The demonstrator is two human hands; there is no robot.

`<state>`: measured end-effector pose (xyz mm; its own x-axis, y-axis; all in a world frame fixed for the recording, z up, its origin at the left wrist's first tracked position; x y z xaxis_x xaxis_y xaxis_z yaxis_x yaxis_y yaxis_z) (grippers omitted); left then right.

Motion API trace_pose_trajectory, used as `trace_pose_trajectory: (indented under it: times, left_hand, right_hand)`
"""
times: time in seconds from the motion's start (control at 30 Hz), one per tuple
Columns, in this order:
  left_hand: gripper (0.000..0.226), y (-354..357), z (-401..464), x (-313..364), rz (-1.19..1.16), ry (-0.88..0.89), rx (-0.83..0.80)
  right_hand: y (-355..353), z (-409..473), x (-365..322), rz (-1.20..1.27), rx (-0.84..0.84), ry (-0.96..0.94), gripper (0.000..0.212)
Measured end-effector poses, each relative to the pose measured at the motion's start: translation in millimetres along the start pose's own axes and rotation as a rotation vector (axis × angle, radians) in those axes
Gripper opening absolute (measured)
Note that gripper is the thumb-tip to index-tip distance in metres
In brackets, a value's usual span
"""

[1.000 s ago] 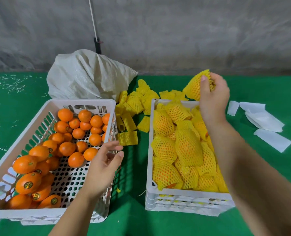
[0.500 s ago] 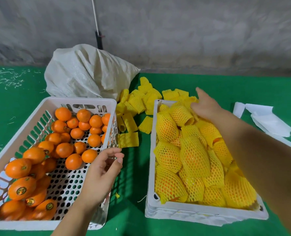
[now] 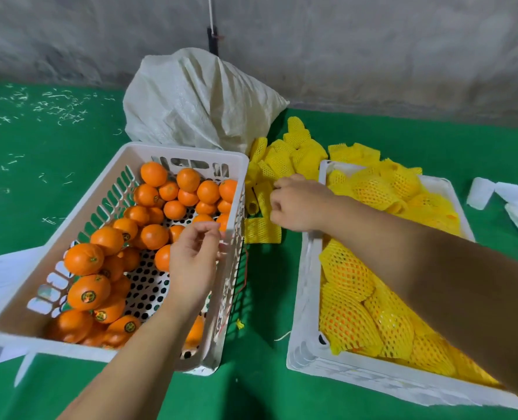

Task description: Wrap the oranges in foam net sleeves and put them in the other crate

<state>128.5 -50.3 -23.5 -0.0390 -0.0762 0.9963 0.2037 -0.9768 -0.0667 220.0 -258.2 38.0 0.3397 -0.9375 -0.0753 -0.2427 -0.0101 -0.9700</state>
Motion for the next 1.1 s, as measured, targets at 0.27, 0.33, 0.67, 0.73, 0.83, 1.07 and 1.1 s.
trace_pose_trajectory:
  times: [0.27,0.33,0.67,0.73,0.83,1.07,1.1]
  left_hand:
    - [0.086,-26.3,75.6,-111.5,1.56,-0.118,-0.568]
    - [0.093,-37.7,75.1,-139.0,1.609,-0.166,-0.608]
    - [0.072,-22.8,100.4,-122.3,1.396,0.029,-0.408]
    - [0.071,-33.2,106.2,-99.6,1.159,-0.033,-0.289]
    - [0.073,-45.2,109.1,-69.2,0.775,-0.083,-0.183]
    - [0.061,-28.8,32.6,-8.5,-0.152,-0.422,-0.248]
    - [0.057,-21.0,17.8,-6.2,-0.262,-0.474,-0.275]
  right_hand:
    - [117.9,71.3,-37.7,-0.319,-0.589,0.118,0.067]
    - [142.6,87.0,-31.7,-0.33,-0.643,0.148,0.069]
    - [182.8,123.4,-27.8,-0.257,-0.65,0.018,0.058]
    - [175.2,118.1,-33.2,-0.173,-0.618,0.079,0.06]
    - [153.0,102.6,-33.6,0.167,-0.494,0.308,0.056]
    - [56.2,26.1,-25.2,0.705,0.49,0.504,0.039]
    - [54.0,10.2,-29.0,0.826,0.534,0.515,0.031]
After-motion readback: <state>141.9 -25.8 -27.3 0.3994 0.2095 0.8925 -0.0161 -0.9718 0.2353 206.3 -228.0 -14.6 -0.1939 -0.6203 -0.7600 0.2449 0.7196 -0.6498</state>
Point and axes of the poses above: each hand's wrist, its own z-axis towards the middle knuckle, its own y-axis out of the palm, x = y × z, the point moved 6 cm from there along z, towards the middle knuckle, and after that the axes turned 3 degrees about z, right-handed, at the moved point
